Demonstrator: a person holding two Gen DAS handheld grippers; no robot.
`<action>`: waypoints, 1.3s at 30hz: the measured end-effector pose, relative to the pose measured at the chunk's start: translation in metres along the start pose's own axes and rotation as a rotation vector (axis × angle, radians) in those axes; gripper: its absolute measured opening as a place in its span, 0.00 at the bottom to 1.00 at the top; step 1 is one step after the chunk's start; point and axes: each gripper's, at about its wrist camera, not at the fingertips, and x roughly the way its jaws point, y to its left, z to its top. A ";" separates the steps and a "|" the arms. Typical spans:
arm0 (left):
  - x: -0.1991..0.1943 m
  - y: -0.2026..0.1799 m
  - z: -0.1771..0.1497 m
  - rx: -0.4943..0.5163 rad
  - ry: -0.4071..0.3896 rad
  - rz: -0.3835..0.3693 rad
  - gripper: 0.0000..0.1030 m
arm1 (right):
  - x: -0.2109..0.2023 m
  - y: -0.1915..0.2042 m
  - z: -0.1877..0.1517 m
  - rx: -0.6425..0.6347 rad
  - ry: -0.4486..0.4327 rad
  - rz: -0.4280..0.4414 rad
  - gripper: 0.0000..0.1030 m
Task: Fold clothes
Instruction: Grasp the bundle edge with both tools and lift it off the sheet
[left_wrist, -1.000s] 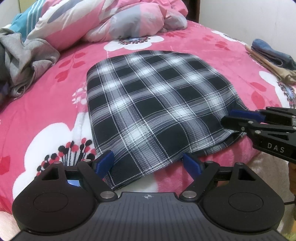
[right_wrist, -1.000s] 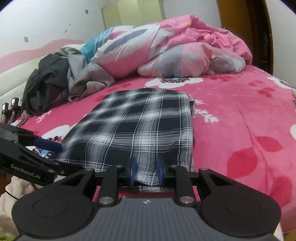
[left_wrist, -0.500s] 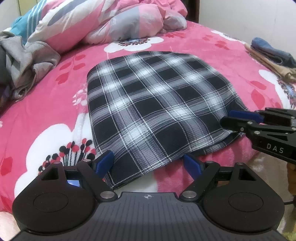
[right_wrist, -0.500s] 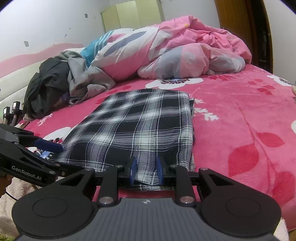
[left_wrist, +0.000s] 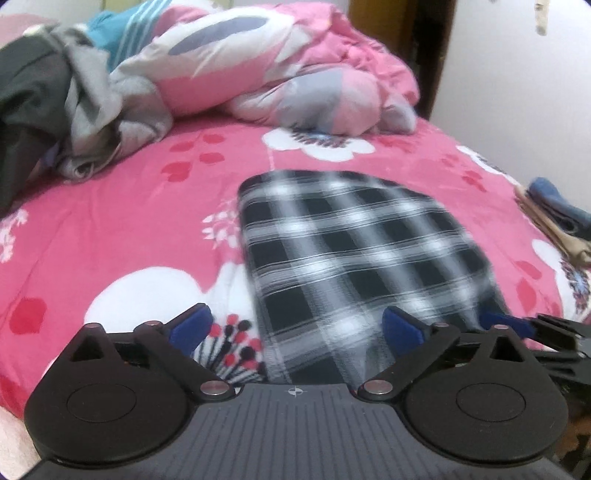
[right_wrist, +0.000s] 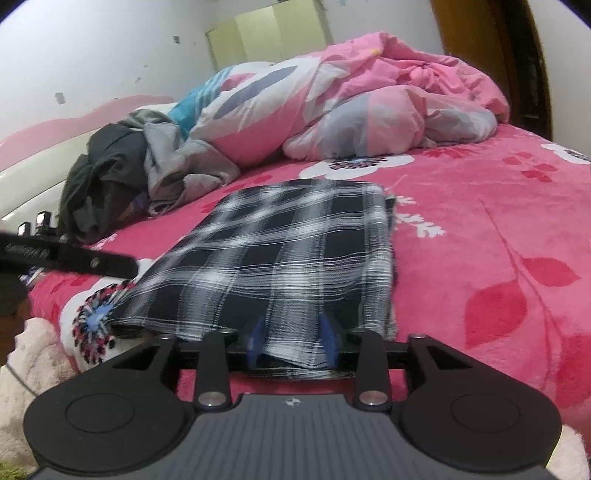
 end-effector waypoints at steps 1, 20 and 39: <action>0.004 0.003 0.001 -0.007 0.012 0.006 0.98 | 0.001 0.002 0.000 -0.010 0.003 0.002 0.47; 0.049 0.065 0.002 -0.231 0.029 -0.231 0.96 | 0.005 -0.091 0.058 0.463 -0.044 0.156 0.85; 0.126 0.089 0.040 -0.321 0.085 -0.622 0.85 | 0.162 -0.140 0.113 0.581 0.456 0.456 0.91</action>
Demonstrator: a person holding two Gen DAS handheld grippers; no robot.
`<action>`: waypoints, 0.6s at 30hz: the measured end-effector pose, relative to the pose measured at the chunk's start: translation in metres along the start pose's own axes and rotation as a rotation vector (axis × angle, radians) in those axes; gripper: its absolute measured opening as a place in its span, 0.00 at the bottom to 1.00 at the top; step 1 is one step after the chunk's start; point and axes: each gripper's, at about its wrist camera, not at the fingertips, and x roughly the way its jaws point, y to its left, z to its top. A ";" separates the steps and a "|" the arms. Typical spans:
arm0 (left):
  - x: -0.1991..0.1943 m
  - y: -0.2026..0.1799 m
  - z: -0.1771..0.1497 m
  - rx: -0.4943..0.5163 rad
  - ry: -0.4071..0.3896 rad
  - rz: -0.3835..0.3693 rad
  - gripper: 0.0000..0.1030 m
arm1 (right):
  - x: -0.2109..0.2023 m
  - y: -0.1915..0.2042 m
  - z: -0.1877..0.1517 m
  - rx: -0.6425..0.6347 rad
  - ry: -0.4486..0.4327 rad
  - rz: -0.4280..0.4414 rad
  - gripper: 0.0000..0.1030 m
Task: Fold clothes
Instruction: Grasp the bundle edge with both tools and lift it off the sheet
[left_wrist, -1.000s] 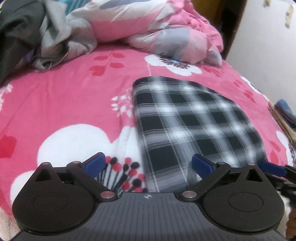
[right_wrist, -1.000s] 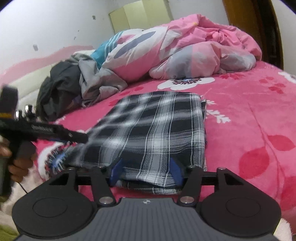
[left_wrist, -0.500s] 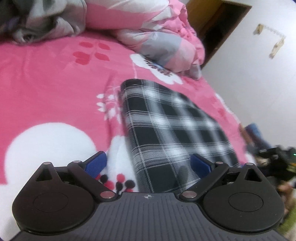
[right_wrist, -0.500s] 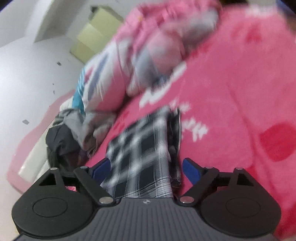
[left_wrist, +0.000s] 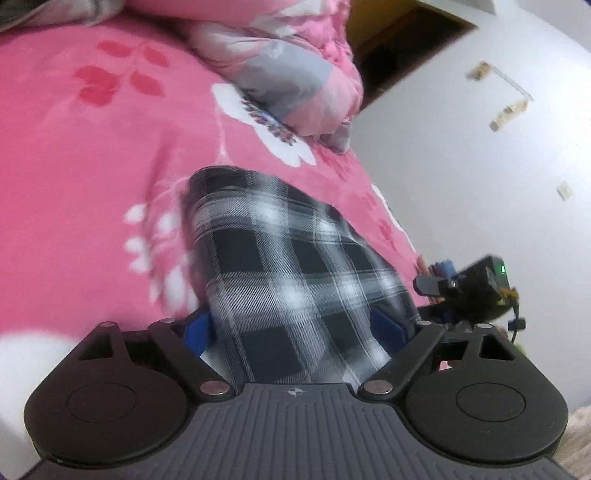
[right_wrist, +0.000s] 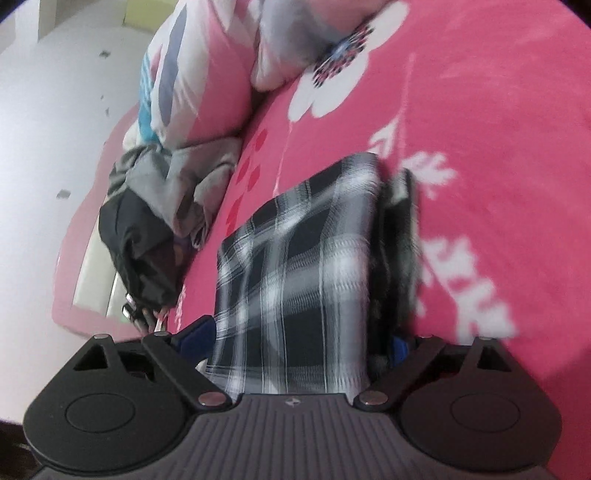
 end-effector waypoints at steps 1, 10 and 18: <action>0.005 -0.002 0.001 0.018 0.001 -0.004 0.85 | 0.003 0.000 0.004 -0.007 0.008 0.010 0.90; 0.011 0.016 0.011 -0.156 -0.042 -0.003 0.26 | 0.014 0.004 0.008 -0.057 -0.058 -0.013 0.41; -0.016 -0.027 0.015 -0.081 -0.129 0.011 0.12 | -0.004 0.061 -0.010 -0.252 -0.171 -0.108 0.35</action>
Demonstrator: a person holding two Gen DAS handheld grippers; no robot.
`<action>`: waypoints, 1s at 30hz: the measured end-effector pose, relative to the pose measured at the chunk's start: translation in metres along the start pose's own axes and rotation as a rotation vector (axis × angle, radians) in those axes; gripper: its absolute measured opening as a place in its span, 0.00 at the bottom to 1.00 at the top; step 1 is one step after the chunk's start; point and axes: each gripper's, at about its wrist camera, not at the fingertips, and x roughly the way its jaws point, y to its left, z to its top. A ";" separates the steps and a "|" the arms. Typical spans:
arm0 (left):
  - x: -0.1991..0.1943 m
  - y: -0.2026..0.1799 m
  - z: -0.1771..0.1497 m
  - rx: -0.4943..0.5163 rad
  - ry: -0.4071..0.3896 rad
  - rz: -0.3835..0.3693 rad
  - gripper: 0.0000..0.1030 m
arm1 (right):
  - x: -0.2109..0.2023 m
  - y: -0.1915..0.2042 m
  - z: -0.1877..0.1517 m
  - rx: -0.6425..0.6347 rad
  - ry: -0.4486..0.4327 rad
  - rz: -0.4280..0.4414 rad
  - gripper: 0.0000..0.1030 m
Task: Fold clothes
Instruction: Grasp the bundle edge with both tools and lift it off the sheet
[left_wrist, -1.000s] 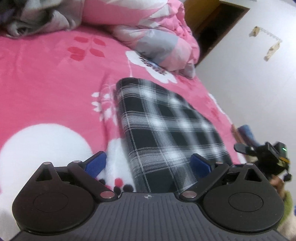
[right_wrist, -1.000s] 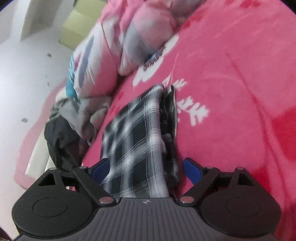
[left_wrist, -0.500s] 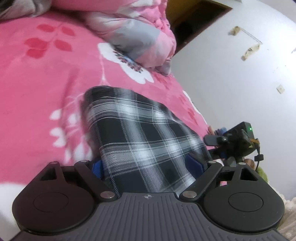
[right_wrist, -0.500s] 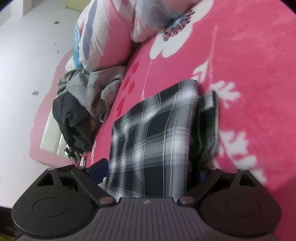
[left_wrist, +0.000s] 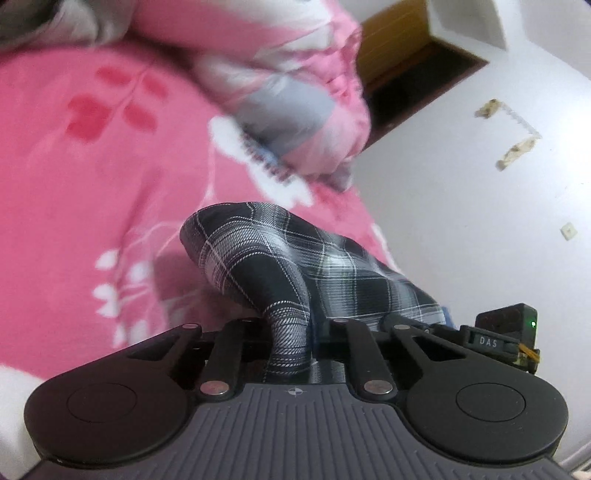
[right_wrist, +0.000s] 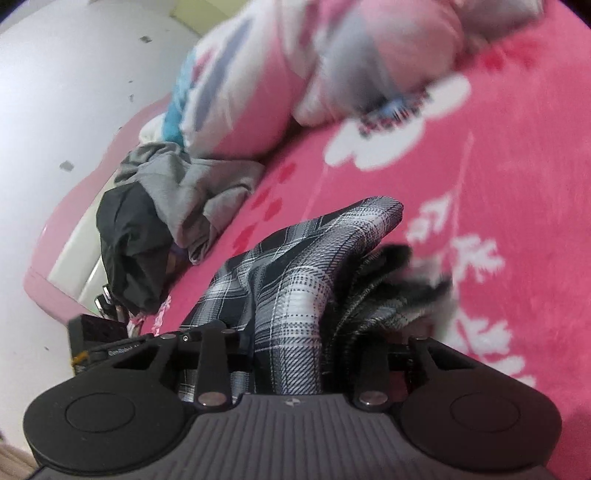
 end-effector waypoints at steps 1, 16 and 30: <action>-0.007 -0.009 0.000 0.013 -0.018 -0.010 0.12 | -0.007 0.008 0.000 -0.024 -0.019 -0.007 0.35; -0.034 -0.180 -0.013 0.288 -0.131 -0.225 0.11 | -0.184 0.098 -0.040 -0.268 -0.417 -0.094 0.34; 0.085 -0.356 -0.032 0.478 -0.070 -0.500 0.11 | -0.393 0.086 -0.036 -0.404 -0.727 -0.374 0.34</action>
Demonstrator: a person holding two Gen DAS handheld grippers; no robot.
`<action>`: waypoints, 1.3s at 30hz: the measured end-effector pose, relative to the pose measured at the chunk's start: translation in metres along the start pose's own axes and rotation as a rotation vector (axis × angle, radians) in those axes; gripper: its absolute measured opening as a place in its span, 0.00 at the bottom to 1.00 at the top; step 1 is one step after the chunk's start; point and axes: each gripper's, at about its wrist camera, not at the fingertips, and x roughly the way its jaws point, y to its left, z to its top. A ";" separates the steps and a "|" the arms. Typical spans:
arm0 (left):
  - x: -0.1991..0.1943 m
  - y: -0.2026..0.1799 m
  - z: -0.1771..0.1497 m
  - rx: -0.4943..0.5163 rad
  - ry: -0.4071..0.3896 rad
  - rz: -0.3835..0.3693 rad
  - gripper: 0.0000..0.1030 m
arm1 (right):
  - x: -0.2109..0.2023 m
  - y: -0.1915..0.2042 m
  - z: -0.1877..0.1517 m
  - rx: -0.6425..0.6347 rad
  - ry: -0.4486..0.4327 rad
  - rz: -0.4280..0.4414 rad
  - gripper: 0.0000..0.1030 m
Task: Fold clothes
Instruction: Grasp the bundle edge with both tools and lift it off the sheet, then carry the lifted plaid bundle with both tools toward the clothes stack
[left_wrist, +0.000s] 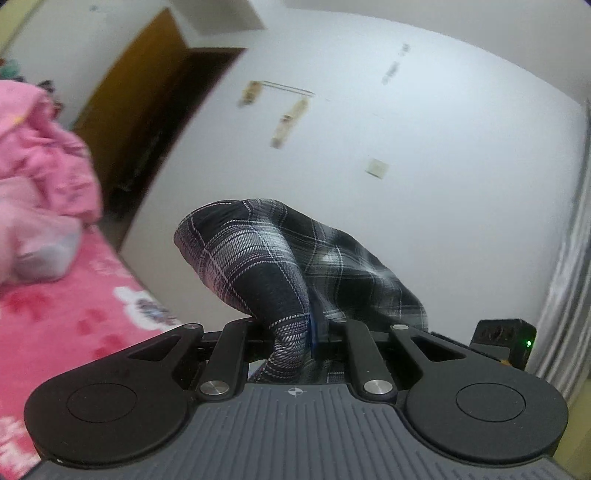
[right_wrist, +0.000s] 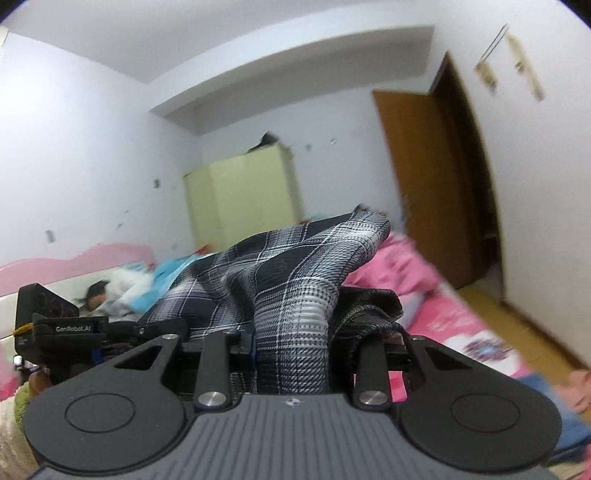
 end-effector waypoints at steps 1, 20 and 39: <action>0.015 -0.003 -0.001 0.009 0.011 -0.015 0.11 | -0.006 -0.012 0.005 -0.003 -0.009 -0.017 0.34; 0.179 0.023 -0.060 -0.040 0.203 -0.134 0.11 | 0.002 -0.195 -0.002 0.046 0.053 -0.129 0.34; 0.266 0.173 -0.093 -0.201 0.295 0.041 0.11 | 0.175 -0.309 -0.079 0.143 0.373 -0.059 0.36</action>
